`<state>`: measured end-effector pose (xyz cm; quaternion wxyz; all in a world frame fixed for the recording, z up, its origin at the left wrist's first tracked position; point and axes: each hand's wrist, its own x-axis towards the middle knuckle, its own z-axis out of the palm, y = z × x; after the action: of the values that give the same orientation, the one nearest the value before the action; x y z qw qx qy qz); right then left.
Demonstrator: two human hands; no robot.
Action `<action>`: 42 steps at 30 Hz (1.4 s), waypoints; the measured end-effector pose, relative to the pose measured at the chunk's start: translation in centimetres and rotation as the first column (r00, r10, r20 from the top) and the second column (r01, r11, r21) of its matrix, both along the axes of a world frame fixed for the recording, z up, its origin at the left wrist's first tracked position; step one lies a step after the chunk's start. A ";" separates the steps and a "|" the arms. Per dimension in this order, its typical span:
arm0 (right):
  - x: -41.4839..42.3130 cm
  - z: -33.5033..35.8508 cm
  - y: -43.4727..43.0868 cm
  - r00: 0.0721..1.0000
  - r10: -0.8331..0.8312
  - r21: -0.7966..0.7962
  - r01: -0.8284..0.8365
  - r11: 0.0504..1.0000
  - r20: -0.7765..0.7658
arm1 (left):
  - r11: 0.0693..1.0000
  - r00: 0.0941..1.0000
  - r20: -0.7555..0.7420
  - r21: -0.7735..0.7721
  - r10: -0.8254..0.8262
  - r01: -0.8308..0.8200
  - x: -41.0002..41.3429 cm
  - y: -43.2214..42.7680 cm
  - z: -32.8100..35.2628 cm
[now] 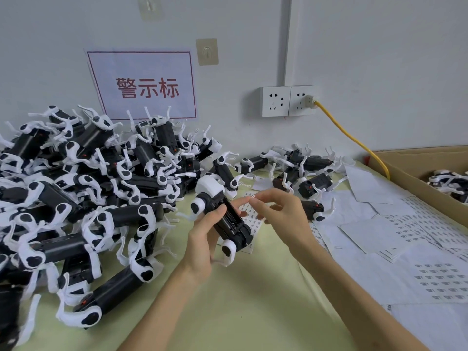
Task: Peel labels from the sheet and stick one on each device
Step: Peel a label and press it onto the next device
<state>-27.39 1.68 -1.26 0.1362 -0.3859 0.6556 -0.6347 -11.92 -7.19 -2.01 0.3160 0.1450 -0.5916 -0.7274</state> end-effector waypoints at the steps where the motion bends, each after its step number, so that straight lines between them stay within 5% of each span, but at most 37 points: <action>1: 0.0 0.0 0.0 0.995 0.043 -0.012 -0.042 0.999 0.088 | 1.000 1.000 -0.009 -0.002 -0.014 0.014 0.0 0.0 0.0; 6: 0.4 -0.1 -0.1 0.956 0.098 -0.080 -0.079 0.994 0.276 | 1.000 0.999 0.030 -0.001 -0.010 0.010 0.0 0.2 0.1; 11: 0.6 0.0 0.0 0.993 0.063 -0.119 -0.051 0.992 0.099 | 0.999 0.999 0.026 0.002 0.039 -0.039 -0.4 0.4 0.1; 16: 0.9 0.4 0.2 0.990 0.113 -0.162 -0.099 0.982 0.081 | 0.990 0.991 0.018 0.046 0.131 -0.132 -0.6 0.4 0.2; 23: 1.9 0.0 0.1 0.946 0.320 0.060 -0.323 0.944 0.051 | 0.955 0.984 0.012 0.238 0.177 -0.175 -0.7 0.0 0.5; 27: 2.6 -0.7 -0.1 0.957 0.287 0.070 -0.284 0.956 -0.035 | 0.941 0.978 -0.038 0.280 0.206 -0.187 -0.8 -0.2 0.6; 31: 2.4 -0.4 -0.2 0.971 0.230 -0.056 -0.227 0.972 0.064 | 0.965 0.990 -0.021 0.226 0.138 -0.130 -0.7 -0.4 0.6; 38: 0.9 0.5 0.0 0.950 0.067 -0.187 -0.008 0.982 0.307 | 0.982 0.939 0.288 -0.047 0.187 -0.181 -1.1 -0.1 0.1; 42: -0.4 0.7 0.2 0.900 0.041 -0.228 0.065 0.972 0.434 | 0.971 0.910 0.342 -0.050 0.236 -0.233 -1.3 -0.4 -0.5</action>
<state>-27.81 1.89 -0.52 0.2284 -0.2436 0.5305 -0.7791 -13.22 -7.54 -2.56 0.2930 0.3391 -0.6191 -0.6449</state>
